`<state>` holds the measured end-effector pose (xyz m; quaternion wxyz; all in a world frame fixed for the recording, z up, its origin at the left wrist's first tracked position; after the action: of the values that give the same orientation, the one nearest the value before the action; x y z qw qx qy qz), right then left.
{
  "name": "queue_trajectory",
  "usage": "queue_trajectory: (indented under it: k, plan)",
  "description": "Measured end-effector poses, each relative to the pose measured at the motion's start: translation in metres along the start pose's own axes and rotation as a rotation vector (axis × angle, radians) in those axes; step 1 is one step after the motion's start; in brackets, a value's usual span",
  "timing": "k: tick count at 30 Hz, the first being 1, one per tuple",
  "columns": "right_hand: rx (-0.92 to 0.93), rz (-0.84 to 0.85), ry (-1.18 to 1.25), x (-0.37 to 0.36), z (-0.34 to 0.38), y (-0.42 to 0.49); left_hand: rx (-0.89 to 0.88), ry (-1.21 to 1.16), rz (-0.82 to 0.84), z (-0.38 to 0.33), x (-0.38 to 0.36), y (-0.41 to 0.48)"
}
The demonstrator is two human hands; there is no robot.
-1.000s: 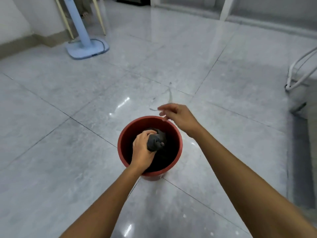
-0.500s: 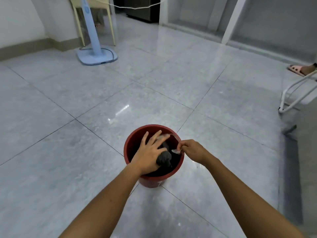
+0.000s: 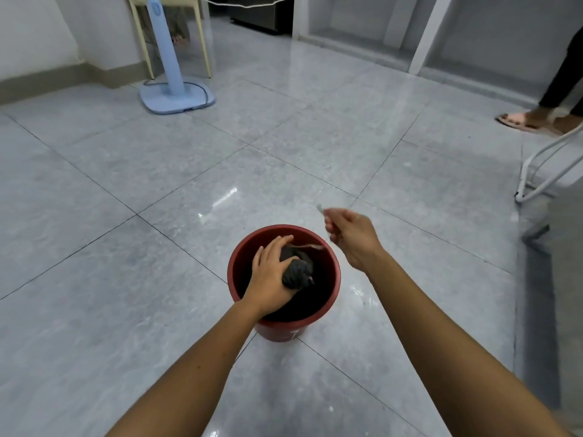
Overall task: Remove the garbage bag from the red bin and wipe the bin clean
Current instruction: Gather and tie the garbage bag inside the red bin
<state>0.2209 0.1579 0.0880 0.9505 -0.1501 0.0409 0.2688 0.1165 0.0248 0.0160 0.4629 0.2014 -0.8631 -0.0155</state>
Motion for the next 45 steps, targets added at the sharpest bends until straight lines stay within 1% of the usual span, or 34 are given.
queue_trajectory:
  k: [2,3,4,6,7,9,12,15,16,18,19,21,25,27,30,31,32,33,35,36,38,39,41,43,45]
  plan:
    - [0.045,0.131,0.124,-0.012,0.018,0.002,0.100,-0.067,-0.066,0.002,-0.001,-0.002]
    - [0.062,0.210,0.096,-0.017,0.023,0.003,0.137,-0.079,-0.101,0.003,-0.001,-0.004]
    - [0.081,0.264,-0.009,-0.018,0.024,0.003,0.163,-0.084,-0.132,0.003,-0.001,-0.005]
    - [0.108,0.317,-0.358,-0.015,0.018,0.000,0.163,-0.060,-0.179,0.002,-0.001,-0.009]
    - [0.102,0.349,-0.501,-0.011,0.010,-0.002,0.132,-0.033,-0.192,0.002,0.000,-0.010]
    - [0.043,0.420,-0.663,-0.004,-0.009,-0.006,0.028,0.040,-0.174,0.000,0.000,-0.012]
    - [0.021,0.445,-0.882,0.001,-0.027,-0.011,-0.160,0.188,-0.087,-0.003,0.002,-0.009]
    - [0.053,0.504,-1.122,-0.003,-0.034,-0.009,-0.279,0.288,-0.005,-0.006,0.003,-0.005]
    - [0.060,0.511,-1.153,-0.005,-0.036,-0.008,-0.291,0.288,0.035,-0.005,0.002,-0.004]
    - [0.071,0.473,-1.137,-0.006,-0.035,-0.006,-0.271,0.265,0.100,-0.002,0.002,-0.003]
    - [0.073,0.442,-1.111,-0.005,-0.033,-0.005,-0.252,0.251,0.111,0.000,0.001,-0.002]
    - [0.079,0.394,-1.091,-0.005,-0.028,-0.005,-0.221,0.220,0.078,0.003,0.001,-0.002]
    - [0.081,0.265,-1.147,0.006,-0.025,-0.005,-0.091,0.101,-0.074,0.007,0.003,0.000]
    - [0.071,0.207,-1.160,0.014,-0.030,-0.008,-0.007,0.069,-0.120,0.011,0.004,0.002]
    - [0.041,0.209,-1.104,0.018,-0.048,-0.013,0.105,0.092,-0.148,0.013,0.008,0.007]
    - [0.031,0.204,-1.056,0.017,-0.055,-0.014,0.143,0.103,-0.135,0.013,0.010,0.009]
    - [0.024,0.191,-1.010,0.016,-0.061,-0.015,0.179,0.064,-0.116,0.013,0.012,0.012]
    - [0.021,0.175,-0.966,0.014,-0.067,-0.016,0.231,-0.025,-0.086,0.013,0.013,0.014]
    - [0.017,0.127,-0.892,0.008,-0.074,-0.017,0.395,-0.194,-0.028,0.015,0.015,0.016]
    - [0.018,0.086,-0.853,0.005,-0.076,-0.018,0.467,-0.209,-0.033,0.017,0.016,0.018]
    - [0.034,0.015,-0.756,-0.001,-0.076,-0.021,0.583,-0.146,-0.062,0.020,0.019,0.022]
    - [0.048,0.011,-0.724,-0.006,-0.075,-0.023,0.633,-0.121,-0.067,0.020,0.019,0.023]
    - [0.060,0.066,-0.731,-0.018,-0.076,-0.030,0.745,-0.132,-0.053,0.017,0.018,0.026]
    - [0.065,0.128,-0.780,-0.027,-0.077,-0.034,0.889,-0.289,-0.011,0.015,0.013,0.027]
    - [0.075,0.167,-0.828,-0.030,-0.078,-0.033,1.004,-0.572,0.052,0.013,0.008,0.025]
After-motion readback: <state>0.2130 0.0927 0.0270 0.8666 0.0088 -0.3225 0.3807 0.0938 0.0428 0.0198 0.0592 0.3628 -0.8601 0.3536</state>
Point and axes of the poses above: each hand's wrist, its own y-axis towards the middle knuckle, its own x-axis out of the back of the hand, z = x × y, the point moved 4 cm from there along y, towards the middle knuckle, and after that the axes turned 1 degree about x, right-handed, at the moved point
